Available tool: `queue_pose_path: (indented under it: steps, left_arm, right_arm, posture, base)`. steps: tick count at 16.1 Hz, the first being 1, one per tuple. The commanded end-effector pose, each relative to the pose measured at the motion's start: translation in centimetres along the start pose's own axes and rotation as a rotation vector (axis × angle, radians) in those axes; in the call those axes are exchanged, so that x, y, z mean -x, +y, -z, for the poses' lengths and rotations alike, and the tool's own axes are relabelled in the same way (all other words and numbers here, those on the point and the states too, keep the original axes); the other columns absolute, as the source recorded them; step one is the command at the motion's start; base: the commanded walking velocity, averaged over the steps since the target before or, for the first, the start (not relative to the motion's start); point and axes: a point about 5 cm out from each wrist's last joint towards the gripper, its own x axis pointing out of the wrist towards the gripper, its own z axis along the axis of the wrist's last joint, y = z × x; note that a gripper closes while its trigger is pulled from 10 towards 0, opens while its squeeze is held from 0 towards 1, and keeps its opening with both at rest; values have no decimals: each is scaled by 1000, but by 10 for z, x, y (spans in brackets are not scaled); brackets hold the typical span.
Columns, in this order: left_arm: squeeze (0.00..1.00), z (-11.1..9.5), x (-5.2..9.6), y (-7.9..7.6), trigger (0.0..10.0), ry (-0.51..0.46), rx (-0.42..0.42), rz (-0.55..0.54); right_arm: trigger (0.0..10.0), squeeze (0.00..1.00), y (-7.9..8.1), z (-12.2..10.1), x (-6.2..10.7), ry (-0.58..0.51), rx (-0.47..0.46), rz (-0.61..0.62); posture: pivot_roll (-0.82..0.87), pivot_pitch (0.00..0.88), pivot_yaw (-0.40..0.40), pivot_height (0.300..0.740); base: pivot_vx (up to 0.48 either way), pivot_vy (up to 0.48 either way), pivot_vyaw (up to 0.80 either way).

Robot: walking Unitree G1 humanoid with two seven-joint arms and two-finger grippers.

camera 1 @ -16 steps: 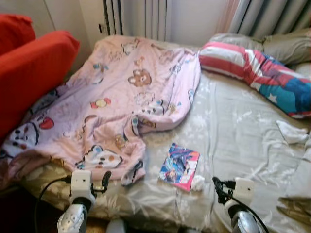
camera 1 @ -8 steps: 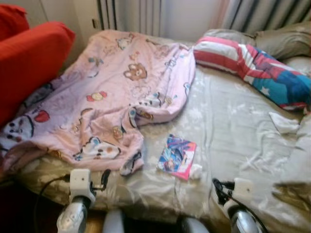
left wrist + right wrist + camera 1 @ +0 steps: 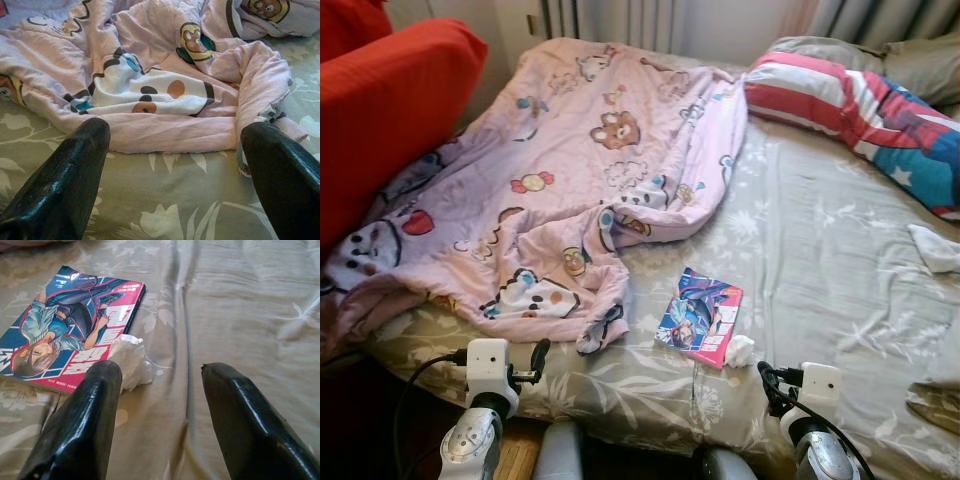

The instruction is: Clean up the room

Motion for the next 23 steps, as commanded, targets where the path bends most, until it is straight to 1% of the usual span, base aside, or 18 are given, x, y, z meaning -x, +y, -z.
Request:
queue_pose_path:
  steps: [1, 2, 3, 4, 9, 10, 14, 17, 18, 20, 22, 23]
  left_arm:
    - [0, 5, 3, -1, 10000, 27, 9, 5]
    - [0, 5, 3, -1, 10000, 26, 10, 5]
    - [0, 4, 2, -2, 10000, 25, 11, 6]
    - [0, 4, 1, -2, 10000, 24, 10, 9]
    - [0, -3, -4, -3, 10000, 12, -1, 27]
    - [0, -5, -7, -3, 10000, 14, -13, 39]
    - [0, -8, -9, 0, 10000, 8, -18, 41]
    - [0, -11, -11, 1, 10000, 0, -23, 51]
    - [0, -13, -12, 1, 10000, -3, -21, 53]
    - [0, -21, -15, -1, 10000, -27, -17, 73]
    - [0, -29, -17, -4, 10000, -55, -21, 97]
    - [0, -38, -22, -7, 10000, -80, -24, 114]
  right_arm:
    - [10000, 0, -2, 3, 2, 10, 10, -1]
    - [10000, 0, -1, 3, 2, 11, 16, -9]
    - [10000, 0, -1, 3, 2, 9, 3, -3]
    - [10000, 0, -2, 3, 2, 10, -21, 17]
    - [10000, 0, -4, 0, 0, -3, -25, 26]
    - [10000, 0, -4, -3, -2, -6, -25, 32]
    - [10000, 0, -4, -5, -4, -6, -33, 43]
    - [10000, 0, -5, -7, -6, -4, -61, 72]
    - [10000, 0, -6, -8, -7, 0, -71, 84]
    - [10000, 0, -9, -12, -12, 24, -80, 113]
    - [10000, 0, -8, -18, -17, 24, -87, 100]
    - [10000, 0, -8, -26, -22, 20, -81, 95]
  posture:
    - [137, 155, -72, 652]
    - [137, 157, -73, 652]
    - [139, 158, -73, 652]
    - [140, 160, -72, 652]
    - [137, 171, -67, 652]
    - [137, 175, -65, 652]
    - [138, 179, -60, 652]
    - [140, 189, -54, 652]
    - [140, 194, -52, 652]
    - [147, 222, -45, 652]
    - [161, 261, -36, 652]
    - [168, 299, -32, 652]
  base:
    - [0, 0, 700]
    - [0, 0, 800]
    - [0, 0, 506]
    - [0, 0, 0]
    - [252, 0, 0]
    - [270, 0, 0]
    - [293, 0, 0]
    - [301, 0, 0]
    - [0, 0, 0]
    - [0, 0, 0]
    - [0, 0, 0]
    - [0, 0, 0]
